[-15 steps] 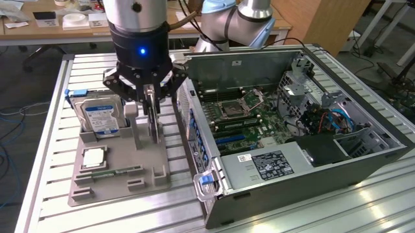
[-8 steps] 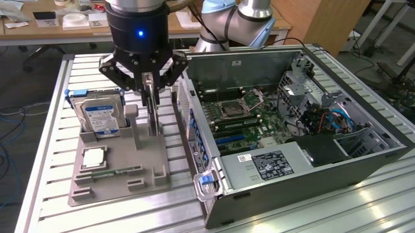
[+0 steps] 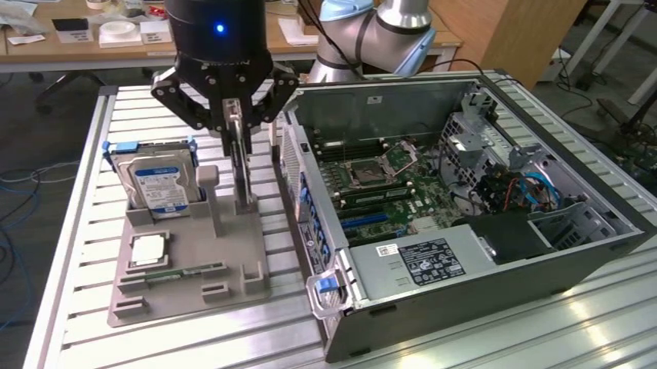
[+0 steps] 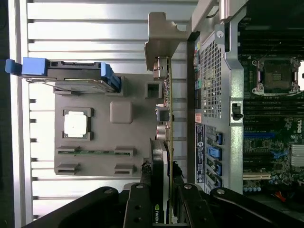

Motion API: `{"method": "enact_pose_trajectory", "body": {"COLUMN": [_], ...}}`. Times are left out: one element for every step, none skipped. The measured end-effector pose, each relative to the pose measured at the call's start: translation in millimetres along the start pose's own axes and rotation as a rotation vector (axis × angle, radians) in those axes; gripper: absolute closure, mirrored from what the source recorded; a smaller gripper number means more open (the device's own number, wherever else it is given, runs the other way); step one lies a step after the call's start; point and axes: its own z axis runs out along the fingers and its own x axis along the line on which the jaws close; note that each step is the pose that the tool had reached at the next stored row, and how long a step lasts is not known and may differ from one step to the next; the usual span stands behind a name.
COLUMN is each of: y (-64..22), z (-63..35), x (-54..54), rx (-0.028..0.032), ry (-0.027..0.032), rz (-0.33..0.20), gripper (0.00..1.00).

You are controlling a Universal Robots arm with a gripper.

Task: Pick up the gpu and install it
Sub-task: 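Pick up the gpu and move the gpu toward the slot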

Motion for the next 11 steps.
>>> {"method": "enact_pose_trajectory", "body": {"y": [0.1, 0.2, 0.2, 0.2, 0.2, 0.2, 0.2, 0.2, 0.2, 0.3, 0.4], "z": [-1.7, -3.3, -4.2, -4.3, -4.3, -4.3, -4.4, -4.4, -4.8, -6.1, -7.8], "x": [0.0, -0.1, -0.1, -0.1, -0.1, -0.1, -0.1, -0.1, -0.1, -0.2, -0.2], "rx": [0.0001, 0.0001, 0.0, -0.0001, -0.0001, -0.0001, 0.0, 0.0, 0.0002, 0.0003, 0.0003], "ry": [0.0, 0.0, 0.0, -0.0001, -0.0001, -0.0002, 0.0, 0.0, 0.0001, 0.0002, 0.0002], "rz": [0.0, 0.0, 0.0, 0.0, 0.0, 0.0, 0.0, 0.0, 0.0, 0.0, 0.0], "gripper": [0.73, 0.73, 0.73, 0.73, 0.73, 0.73, 0.73, 0.73, 0.73, 0.73, 0.73]}}
